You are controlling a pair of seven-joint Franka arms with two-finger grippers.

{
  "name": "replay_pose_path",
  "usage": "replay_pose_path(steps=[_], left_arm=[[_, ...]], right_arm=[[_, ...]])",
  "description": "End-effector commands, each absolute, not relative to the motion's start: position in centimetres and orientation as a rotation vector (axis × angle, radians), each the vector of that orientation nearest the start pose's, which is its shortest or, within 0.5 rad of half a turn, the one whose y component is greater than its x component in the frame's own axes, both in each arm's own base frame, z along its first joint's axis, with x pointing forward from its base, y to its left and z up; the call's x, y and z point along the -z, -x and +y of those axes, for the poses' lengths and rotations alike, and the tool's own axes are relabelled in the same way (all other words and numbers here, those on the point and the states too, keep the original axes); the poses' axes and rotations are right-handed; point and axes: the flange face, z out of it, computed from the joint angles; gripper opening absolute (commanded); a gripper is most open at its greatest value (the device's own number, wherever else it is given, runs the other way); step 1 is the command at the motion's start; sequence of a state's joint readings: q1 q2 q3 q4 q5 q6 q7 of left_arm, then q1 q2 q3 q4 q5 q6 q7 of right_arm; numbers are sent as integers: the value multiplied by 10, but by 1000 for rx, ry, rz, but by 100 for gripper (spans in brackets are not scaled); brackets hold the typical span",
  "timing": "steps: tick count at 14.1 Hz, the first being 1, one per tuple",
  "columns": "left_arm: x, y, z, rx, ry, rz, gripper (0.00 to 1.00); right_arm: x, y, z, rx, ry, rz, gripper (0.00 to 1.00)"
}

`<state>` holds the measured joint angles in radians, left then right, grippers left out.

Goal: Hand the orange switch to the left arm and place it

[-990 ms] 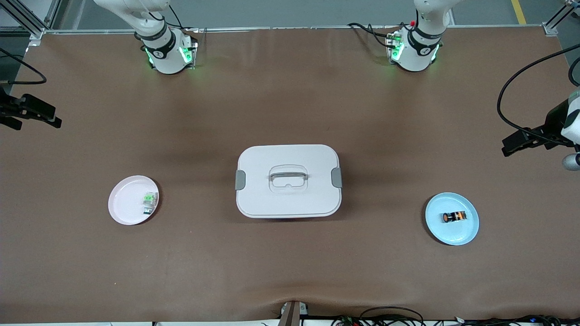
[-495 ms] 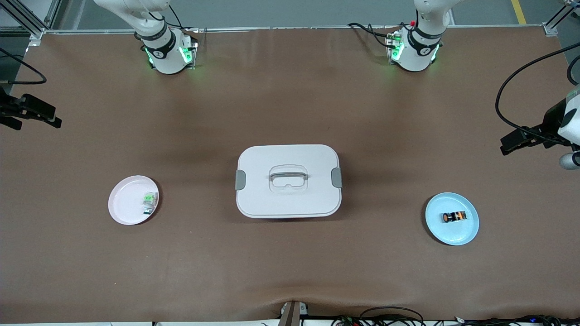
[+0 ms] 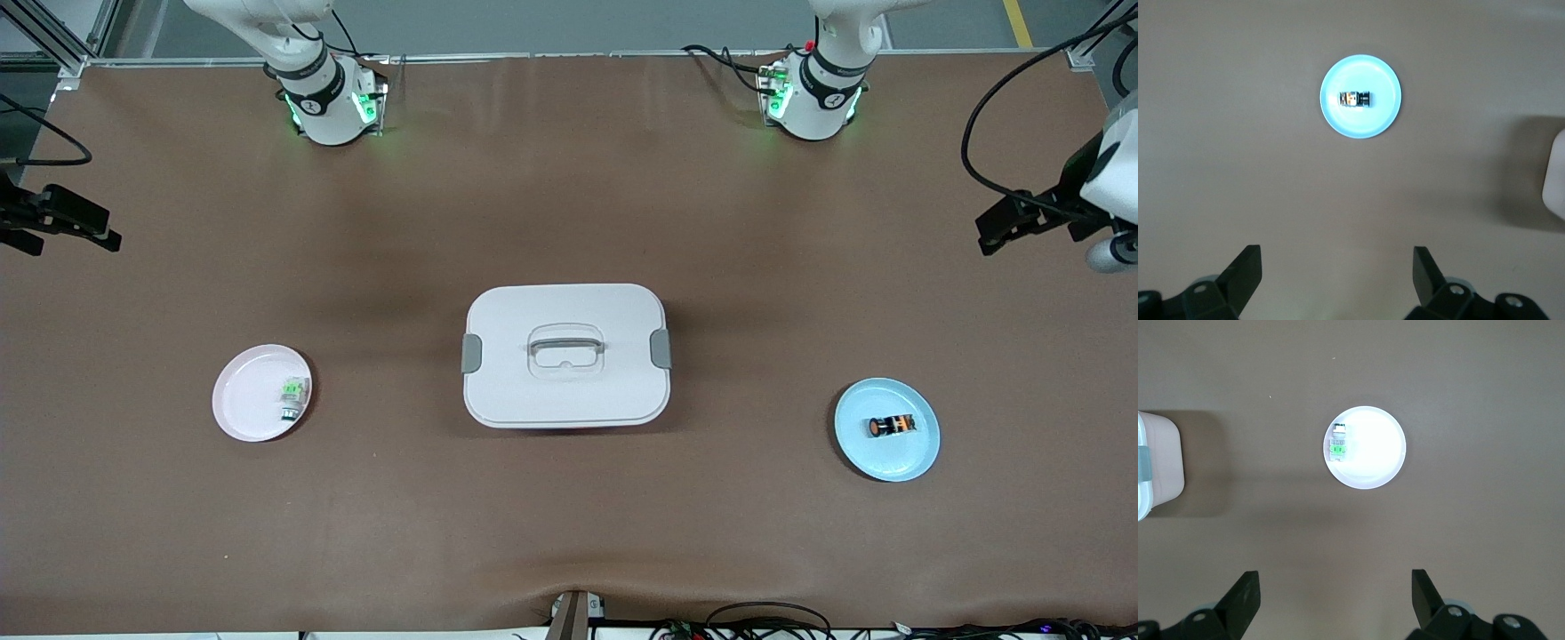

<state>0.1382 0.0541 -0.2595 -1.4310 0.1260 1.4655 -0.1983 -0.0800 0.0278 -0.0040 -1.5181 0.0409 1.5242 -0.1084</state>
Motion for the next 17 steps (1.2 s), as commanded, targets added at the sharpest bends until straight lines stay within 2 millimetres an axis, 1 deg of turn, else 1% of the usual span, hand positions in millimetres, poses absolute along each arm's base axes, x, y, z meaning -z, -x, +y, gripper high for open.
replay_pose_path(steps=[1, 3, 6, 8, 10, 13, 15, 17], left_arm=[[-655, -536, -32, -20, 3083, -102, 100], [-656, -524, -33, -25, 3086, -54, 100], [-658, -507, -35, -27, 3097, -55, 100], [-659, -501, -36, -29, 3094, -53, 100], [-661, -500, -36, -26, 3102, -45, 100], [-666, -500, -39, -25, 3132, -13, 100], [-666, -500, -39, -32, 3132, -13, 100], [-668, -502, -39, -25, 3133, -12, 100]], right_arm=[[-634, -552, -42, -10, 3112, -28, 100], [-634, -553, -45, 7, 3122, -10, 100], [-635, -554, -45, 19, 3147, -14, 100], [-632, -554, -47, 10, 3156, -7, 100], [-631, -553, -57, -2, 3155, 17, 100], [-630, -552, -57, -11, 3153, 17, 100], [-630, -552, -55, -12, 3144, 17, 100], [-629, -553, -45, -15, 3144, -9, 100]])
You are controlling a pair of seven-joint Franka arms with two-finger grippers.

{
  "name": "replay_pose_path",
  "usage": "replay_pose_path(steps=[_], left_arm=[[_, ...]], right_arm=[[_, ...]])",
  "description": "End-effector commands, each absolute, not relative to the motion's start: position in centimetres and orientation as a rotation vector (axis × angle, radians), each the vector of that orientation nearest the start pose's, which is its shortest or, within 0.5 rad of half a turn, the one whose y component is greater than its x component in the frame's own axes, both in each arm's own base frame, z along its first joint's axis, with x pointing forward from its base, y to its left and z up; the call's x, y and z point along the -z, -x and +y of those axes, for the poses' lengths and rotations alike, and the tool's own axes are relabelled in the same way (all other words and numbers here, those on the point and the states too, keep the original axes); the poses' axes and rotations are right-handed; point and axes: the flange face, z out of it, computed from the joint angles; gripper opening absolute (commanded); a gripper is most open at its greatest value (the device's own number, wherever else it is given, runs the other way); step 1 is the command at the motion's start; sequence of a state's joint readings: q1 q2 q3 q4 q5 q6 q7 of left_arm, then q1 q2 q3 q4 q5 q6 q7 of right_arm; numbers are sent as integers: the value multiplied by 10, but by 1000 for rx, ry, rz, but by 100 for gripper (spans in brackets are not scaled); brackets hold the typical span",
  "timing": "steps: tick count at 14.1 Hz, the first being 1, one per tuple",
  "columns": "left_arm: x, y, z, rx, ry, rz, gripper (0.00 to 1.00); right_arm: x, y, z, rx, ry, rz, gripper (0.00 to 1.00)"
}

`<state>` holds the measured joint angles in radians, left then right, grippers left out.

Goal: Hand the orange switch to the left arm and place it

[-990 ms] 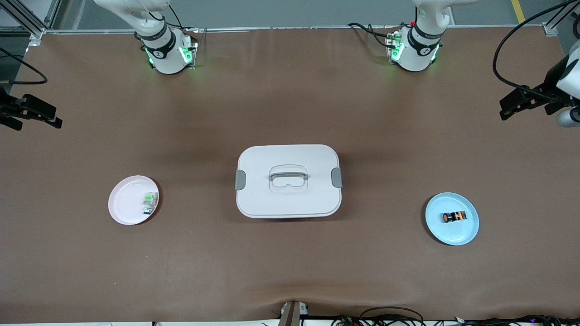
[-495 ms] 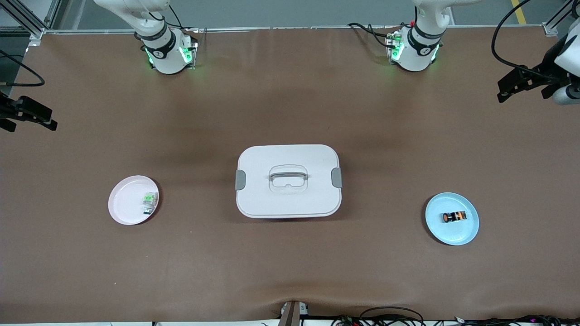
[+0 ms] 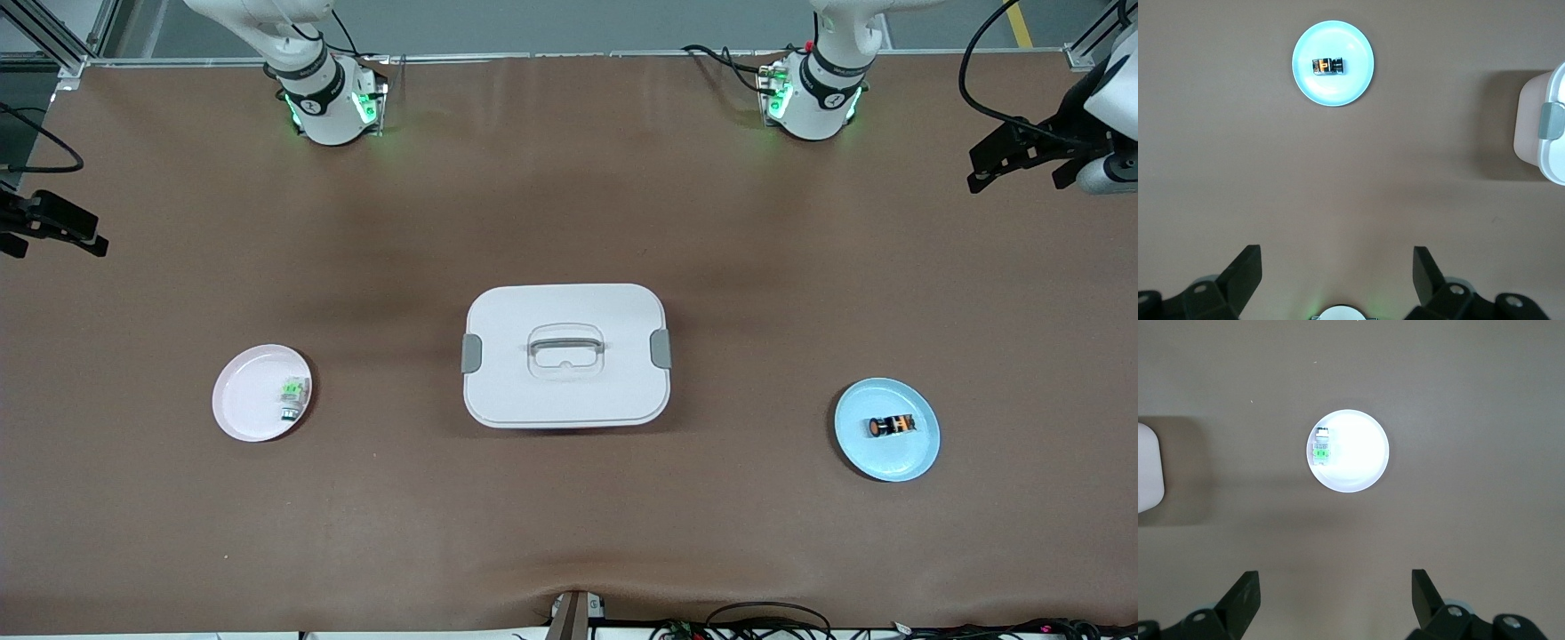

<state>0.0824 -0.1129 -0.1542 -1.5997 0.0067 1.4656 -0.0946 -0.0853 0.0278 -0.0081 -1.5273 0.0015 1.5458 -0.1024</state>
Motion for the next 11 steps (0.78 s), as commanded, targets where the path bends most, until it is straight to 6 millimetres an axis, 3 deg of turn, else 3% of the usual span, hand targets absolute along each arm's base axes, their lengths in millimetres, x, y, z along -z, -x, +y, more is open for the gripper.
replay_pose_path(steps=[1, 6, 9, 11], left_arm=[[-667, -501, -40, -27, 3131, -13, 100], [-671, -506, -43, -13, 3132, -5, 100], [-669, -507, -43, -25, 3132, -5, 100], [-667, -509, -42, -30, 3132, -5, 100]], right_arm=[[-630, -553, -46, -10, 3144, -7, 100], [-635, -553, -45, 4, 3163, -23, 100], [-635, -550, -70, -1, 3161, 32, 100], [-635, -551, -67, -1, 3161, 25, 100]])
